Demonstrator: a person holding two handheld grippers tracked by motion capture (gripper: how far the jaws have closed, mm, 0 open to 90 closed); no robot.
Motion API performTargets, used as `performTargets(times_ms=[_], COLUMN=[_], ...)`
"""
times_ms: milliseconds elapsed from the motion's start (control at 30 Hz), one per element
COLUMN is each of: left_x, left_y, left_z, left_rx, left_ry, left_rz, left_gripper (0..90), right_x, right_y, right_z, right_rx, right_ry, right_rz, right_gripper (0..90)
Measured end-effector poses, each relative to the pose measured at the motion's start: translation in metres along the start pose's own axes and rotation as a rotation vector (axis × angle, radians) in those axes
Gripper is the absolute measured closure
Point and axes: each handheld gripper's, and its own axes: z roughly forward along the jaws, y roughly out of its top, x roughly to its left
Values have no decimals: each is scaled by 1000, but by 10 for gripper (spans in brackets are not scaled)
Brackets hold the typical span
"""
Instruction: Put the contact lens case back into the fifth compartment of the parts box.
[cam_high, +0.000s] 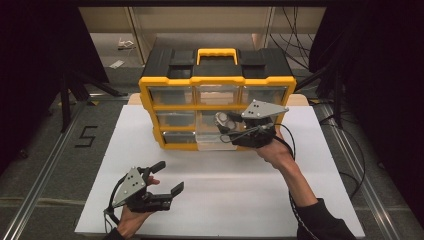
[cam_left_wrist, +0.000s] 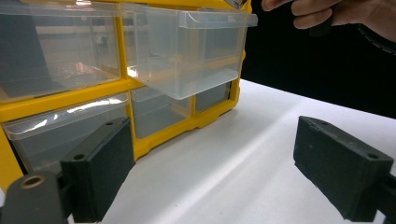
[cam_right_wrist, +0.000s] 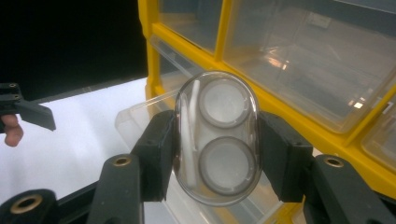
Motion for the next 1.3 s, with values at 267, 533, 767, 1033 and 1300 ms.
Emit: performTargets(times_ms=[267,533,767,1033,1300], left_x=[0,0,-1,-1,-1], left_y=[0,0,0,0,0], left_z=[0,0,0,0,0], left_rx=[2,3,3,3,3], left_ry=[-3,-6,-4,-4,-7], left_rz=[0,0,1,1,0], left_gripper=[122,122,122,122,123], right_x=[-3,-3,-2,1,11], right_y=[-1,-2,0,5,11], right_z=[5,9,9,4,-1], right_rx=[12,37,28,4,-22], right_ry=[-15,-15,-25,-24,11], right_rz=[3,7,7,8,9], right_gripper=[494,488,403,305,215])
